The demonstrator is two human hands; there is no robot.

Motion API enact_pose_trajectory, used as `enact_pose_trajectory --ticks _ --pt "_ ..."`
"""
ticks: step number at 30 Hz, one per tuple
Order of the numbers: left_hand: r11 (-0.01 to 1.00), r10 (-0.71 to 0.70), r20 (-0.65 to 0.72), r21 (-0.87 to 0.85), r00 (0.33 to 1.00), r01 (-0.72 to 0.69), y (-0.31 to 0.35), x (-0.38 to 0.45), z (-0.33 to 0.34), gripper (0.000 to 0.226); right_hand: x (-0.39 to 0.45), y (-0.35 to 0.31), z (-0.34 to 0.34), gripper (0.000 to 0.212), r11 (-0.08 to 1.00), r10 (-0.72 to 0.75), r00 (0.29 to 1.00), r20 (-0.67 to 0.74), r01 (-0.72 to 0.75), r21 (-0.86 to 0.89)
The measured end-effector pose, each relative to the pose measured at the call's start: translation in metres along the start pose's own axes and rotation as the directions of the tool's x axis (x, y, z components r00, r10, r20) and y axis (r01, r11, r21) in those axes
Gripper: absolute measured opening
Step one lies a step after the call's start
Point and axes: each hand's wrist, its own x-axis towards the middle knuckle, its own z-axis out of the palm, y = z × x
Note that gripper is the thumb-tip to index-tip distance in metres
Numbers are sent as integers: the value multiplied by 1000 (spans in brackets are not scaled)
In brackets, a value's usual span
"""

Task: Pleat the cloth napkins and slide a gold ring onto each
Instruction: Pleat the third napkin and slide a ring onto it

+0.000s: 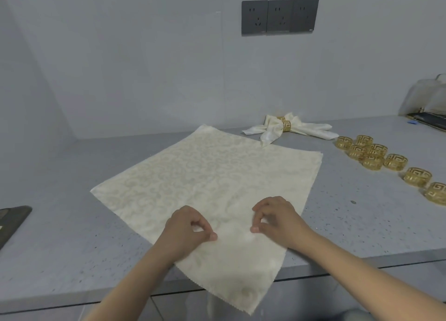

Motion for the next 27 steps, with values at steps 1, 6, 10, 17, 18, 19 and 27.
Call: enact_pose_trajectory --ticks 1,6,10,17,18,19,27 --pt "1000 6 16 7 1000 -6 -2 1 0 15 1 0 2 28 1000 -15 1000 -9 15 -2" --pt "999 -21 164 29 986 17 -3 0 -6 33 4 -4 -1 19 992 62 998 -14 -60 108" --pt "995 -51 245 100 968 27 -2 1 -10 60 9 -13 -11 17 969 146 988 -58 -131 212" --pt "999 -44 39 -1 998 44 8 8 -28 30 20 -16 -16 20 981 135 980 -149 -111 157" --pt "999 -37 11 16 999 37 11 9 -34 37 21 -18 -20 19 984 127 979 -159 -104 145" --pt "999 -27 -6 29 1000 28 13 10 -39 43 22 -21 -24 19 986 118 979 -169 -95 134" --pt "999 9 132 37 991 -14 47 8 -83 34 13 -46 -66 16 995 47 999 -17 -46 91"
